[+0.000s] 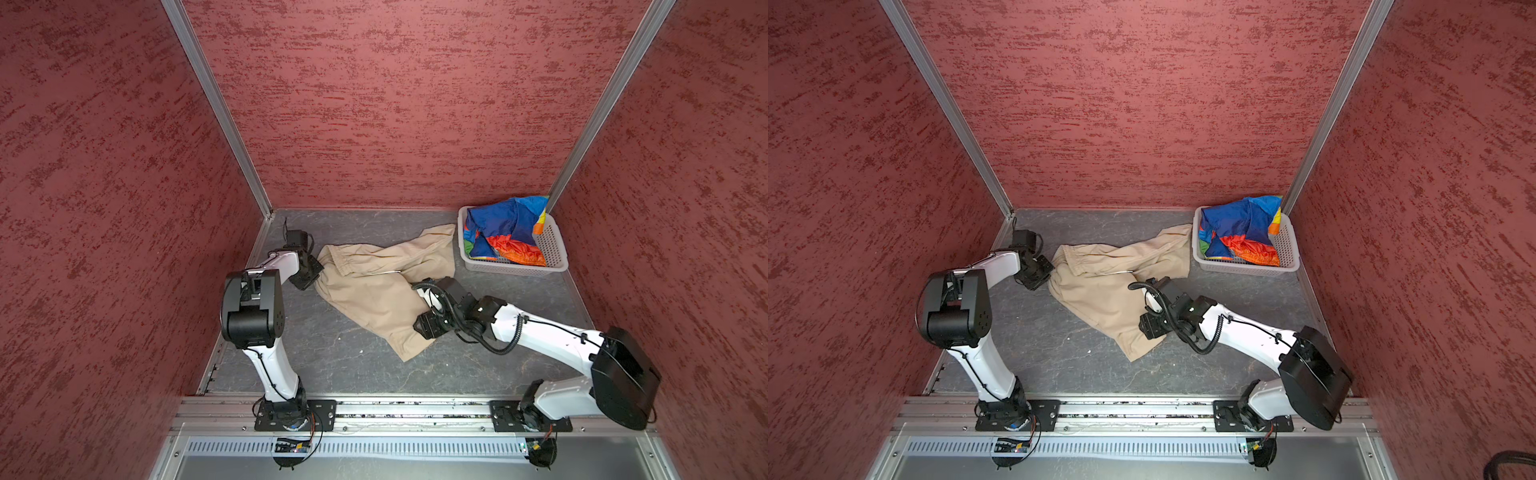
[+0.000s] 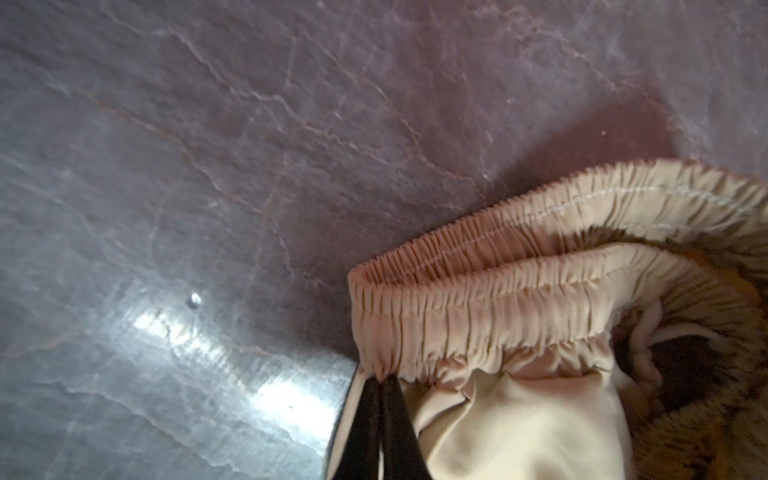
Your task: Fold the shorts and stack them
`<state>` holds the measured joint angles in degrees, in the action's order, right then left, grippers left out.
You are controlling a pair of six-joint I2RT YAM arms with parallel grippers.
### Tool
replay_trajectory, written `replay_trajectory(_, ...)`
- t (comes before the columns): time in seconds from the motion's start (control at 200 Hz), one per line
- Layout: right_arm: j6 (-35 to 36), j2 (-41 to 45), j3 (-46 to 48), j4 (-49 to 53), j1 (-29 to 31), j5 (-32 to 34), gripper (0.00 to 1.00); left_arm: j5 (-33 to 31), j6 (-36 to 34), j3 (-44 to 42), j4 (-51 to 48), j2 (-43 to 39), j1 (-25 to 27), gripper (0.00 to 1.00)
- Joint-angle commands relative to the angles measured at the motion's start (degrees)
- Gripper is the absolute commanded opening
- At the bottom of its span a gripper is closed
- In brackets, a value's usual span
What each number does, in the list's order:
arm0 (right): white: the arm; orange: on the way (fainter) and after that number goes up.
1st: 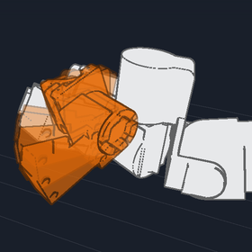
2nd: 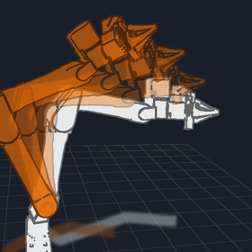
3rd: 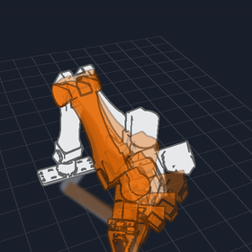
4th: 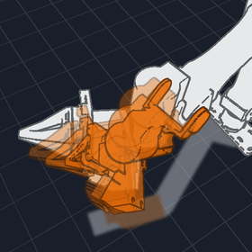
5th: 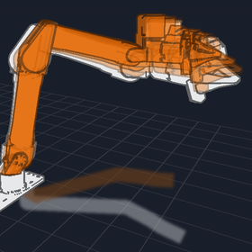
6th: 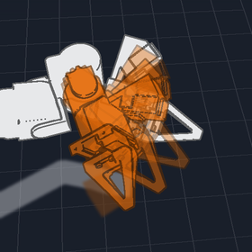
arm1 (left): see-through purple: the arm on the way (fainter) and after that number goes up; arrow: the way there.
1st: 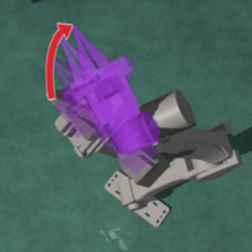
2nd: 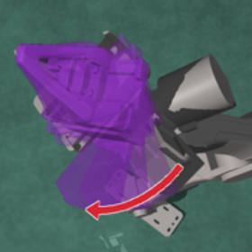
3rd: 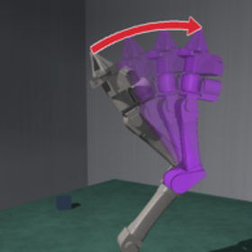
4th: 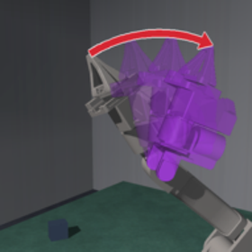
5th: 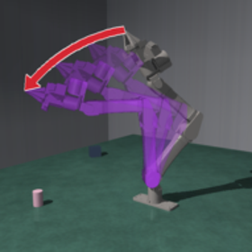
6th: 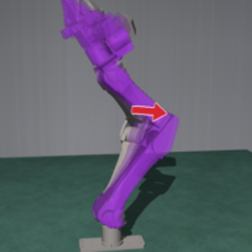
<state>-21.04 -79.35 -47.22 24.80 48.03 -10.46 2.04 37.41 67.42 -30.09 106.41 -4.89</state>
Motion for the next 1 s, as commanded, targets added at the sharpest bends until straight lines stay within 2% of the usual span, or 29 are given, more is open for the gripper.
replay_trajectory(0.0,-2.1,1.2,0.4,-0.1,5.4,-0.7,0.52,-3.6,0.0,-0.4,-2.6,-1.8,-0.4,0.0)
replay_trajectory(0.085,-0.9,-1.6,-1.0,1.1,9.7,3.4,0.47,-3.8,0.0,-1.0,-3.1,-2.8,-0.6,0.0)
replay_trajectory(0.19,0.2,-6.1,-2.8,-1.1,11.6,3.7,0.47,-4.2,0.3,-1.6,-3.8,-3.5,-0.8,0.0)
replay_trajectory(0.381,1.2,-14.5,-5.3,-4.3,12.0,5.5,0.48,-4.2,0.2,-2.7,-4.3,-4.8,-1.4,0.0)
replay_trajectory(0.596,-0.8,-17.2,-5.6,-6.9,12.0,10.8,0.47,-3.1,0.2,-3.7,-3.4,-5.1,-1.8,0.0)
replay_trajectory(0.656,-1.1,-18.2,-5.7,-7.4,12.0,10.5,0.41,-2.9,0.3,-3.6,-3.2,-4.7,-1.8,0.0)
replay_trajectory(0.746,-1.6,-19.7,-5.4,-7.1,11.9,9.8,0.22,-2.4,0.4,-3.3,-3.4,-4.0,-1.9,0.0)
replay_trajectory(0.852,-2.0,-19.5,-4.5,-6.6,12.0,9.6,0.16,-2.3,0.4,-3.0,-3.3,-3.8,-2.1,0.0)
replay_trajectory(0.932,-1.7,-17.7,-3.6,-4.9,12.0,12.1,0.0,-1.7,0.4,-2.4,-4.0,-3.8,-2.3,0.0)
replay_trajectory(0.997,-0.6,-15.1,-4.1,-2.2,11.7,15.6,0.0,-0.7,0.2,-1.4,-5.3,-4.4,-2.3,0.0)
